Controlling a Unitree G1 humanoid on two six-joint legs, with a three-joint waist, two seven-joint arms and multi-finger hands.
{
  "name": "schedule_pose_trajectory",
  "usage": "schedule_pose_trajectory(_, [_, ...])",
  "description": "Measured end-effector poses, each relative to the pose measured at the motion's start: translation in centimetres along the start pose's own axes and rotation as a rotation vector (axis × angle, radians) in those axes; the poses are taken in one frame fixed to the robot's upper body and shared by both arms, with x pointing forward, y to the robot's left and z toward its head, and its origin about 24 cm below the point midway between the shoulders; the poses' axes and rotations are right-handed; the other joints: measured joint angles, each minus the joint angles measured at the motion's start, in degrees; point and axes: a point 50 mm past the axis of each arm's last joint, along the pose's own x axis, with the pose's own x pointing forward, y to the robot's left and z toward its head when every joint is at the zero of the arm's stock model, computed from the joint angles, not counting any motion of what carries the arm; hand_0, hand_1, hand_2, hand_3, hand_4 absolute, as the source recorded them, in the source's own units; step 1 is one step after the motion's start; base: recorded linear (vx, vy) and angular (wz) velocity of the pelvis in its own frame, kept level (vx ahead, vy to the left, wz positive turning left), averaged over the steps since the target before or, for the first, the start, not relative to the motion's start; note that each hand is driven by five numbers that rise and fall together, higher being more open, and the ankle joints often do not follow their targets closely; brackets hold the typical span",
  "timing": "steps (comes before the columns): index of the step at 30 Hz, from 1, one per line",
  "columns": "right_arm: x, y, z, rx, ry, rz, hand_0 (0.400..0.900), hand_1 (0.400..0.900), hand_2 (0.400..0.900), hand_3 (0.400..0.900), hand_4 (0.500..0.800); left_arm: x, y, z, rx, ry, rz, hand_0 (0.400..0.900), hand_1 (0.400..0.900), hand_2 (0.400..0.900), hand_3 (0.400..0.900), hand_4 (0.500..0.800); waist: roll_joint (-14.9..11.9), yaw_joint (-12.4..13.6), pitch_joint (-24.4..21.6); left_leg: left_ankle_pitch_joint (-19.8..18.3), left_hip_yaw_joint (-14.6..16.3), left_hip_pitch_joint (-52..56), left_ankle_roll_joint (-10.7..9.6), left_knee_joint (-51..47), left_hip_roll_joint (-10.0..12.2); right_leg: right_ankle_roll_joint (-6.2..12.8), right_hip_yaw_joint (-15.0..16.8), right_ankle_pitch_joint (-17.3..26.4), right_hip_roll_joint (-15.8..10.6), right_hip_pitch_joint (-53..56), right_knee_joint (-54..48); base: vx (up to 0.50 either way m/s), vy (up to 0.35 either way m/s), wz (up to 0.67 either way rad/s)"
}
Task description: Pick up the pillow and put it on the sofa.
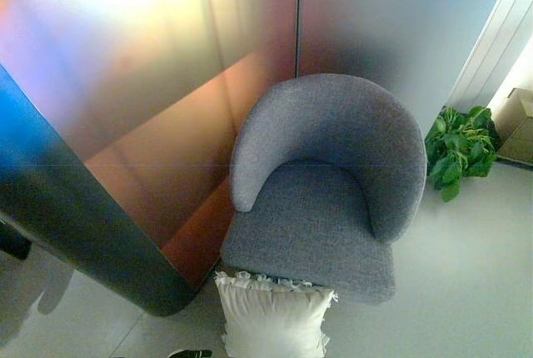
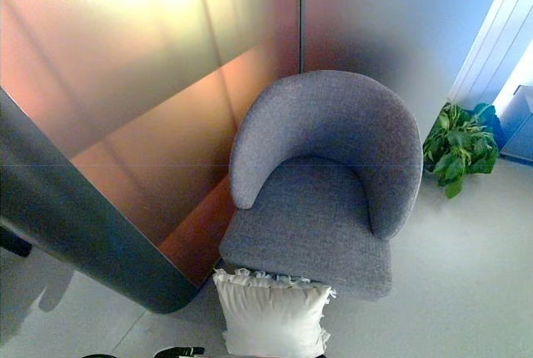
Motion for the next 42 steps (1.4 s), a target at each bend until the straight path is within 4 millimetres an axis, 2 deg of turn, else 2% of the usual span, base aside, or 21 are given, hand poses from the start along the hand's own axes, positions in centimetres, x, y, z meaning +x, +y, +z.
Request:
schedule_pose_trajectory(19, [0.0, 0.0, 0.4, -0.002, -0.009, 0.001, 0.900, 0.900, 0.900, 0.900, 0.800, 0.0, -0.1, 0.3, 0.001, -0.013, -0.013, 0.900, 0.900, 0.900, 0.900, 0.800, 0.34, -0.45, 0.92, -0.02, 0.05, -0.21, -0.02, 0.01, -0.02, -0.03, 0.05, -0.02, -0.01, -0.57, 0.00, 0.01, 0.008, 0.00])
schedule_pose_trajectory(24, [-0.2, -0.3, 1.0, -0.007, -0.029, -0.005, 0.900, 0.900, 0.900, 0.900, 0.800, 0.0, 0.1, 0.7, -0.026, -0.029, -0.003, 0.900, 0.900, 0.900, 0.900, 0.800, 1.18, -1.30, 2.34, 0.00, 0.14, -1.20, -0.02, 0.01, -0.05, -0.01, 0.15, -0.01, -0.04, -1.77, 0.01, 0.00, 0.061, 0.01])
schedule_pose_trajectory(27, [-0.4, -1.1, 2.0, -0.023, -0.074, -0.023, 0.900, 0.900, 0.900, 0.900, 0.800, 0.0, 0.2, 1.6, -0.032, -0.054, 0.015, 0.900, 0.900, 0.900, 0.900, 0.800, 2.04, -1.42, 3.60, 0.36, 0.29, -3.17, -0.15, 0.58, -0.12, 0.24, 0.43, 0.21, -0.07, -3.71, 0.29, -0.13, 0.087, 0.02])
schedule_pose_trajectory(29, [-0.8, -1.9, 3.3, -0.041, -0.109, -0.046, 0.900, 0.900, 0.900, 0.900, 0.800, 0.0, 0.5, 3.0, -0.047, -0.094, 0.022, 0.900, 0.900, 0.900, 0.900, 0.800, 3.07, -1.51, 5.24, 1.15, 0.29, -5.16, 0.26, 0.79, -0.20, 0.26, 0.53, 0.51, -0.08, -5.91, 1.06, -0.26, 0.039, 0.03])
schedule_pose_trajectory(32, [-1.6, -2.7, 6.6, -0.068, -0.199, -0.069, 0.900, 0.900, 0.900, 0.900, 0.800, -0.5, 1.8, 7.3, -0.063, -0.212, 0.050, 0.900, 0.900, 0.900, 0.900, 0.800, 3.95, -1.53, 10.07, 2.08, 0.03, -10.58, 0.30, 2.39, -0.26, 0.14, 0.41, 1.08, -0.03, -11.18, 2.55, -0.23, 0.014, 0.04])
schedule_pose_trajectory(37, [-3.8, -2.9, 12.6, -0.068, -0.401, -0.075, 0.900, 0.900, 0.900, 0.900, 0.800, -2.7, 5.1, 14.2, -0.095, -0.399, 0.119, 0.900, 0.900, 0.900, 0.900, 0.800, 2.71, -1.58, 19.19, 3.52, 0.05, -16.28, 0.26, 3.63, -0.22, -0.18, 0.48, 1.39, 0.05, -17.83, 5.88, -0.15, -0.008, 0.01])
schedule_pose_trajectory(42, [-5.5, -2.6, 16.1, -0.043, -0.522, -0.053, 0.900, 0.900, 0.900, 0.900, 0.800, -6.1, 8.1, 20.0, -0.116, -0.563, 0.197, 0.900, 0.900, 0.900, 0.900, 0.800, 1.21, -2.87, 24.26, 4.55, 0.12, -23.04, 0.63, 5.37, -0.39, -0.37, 0.62, 0.73, -0.40, -26.44, 11.39, -0.16, -0.029, 0.01])
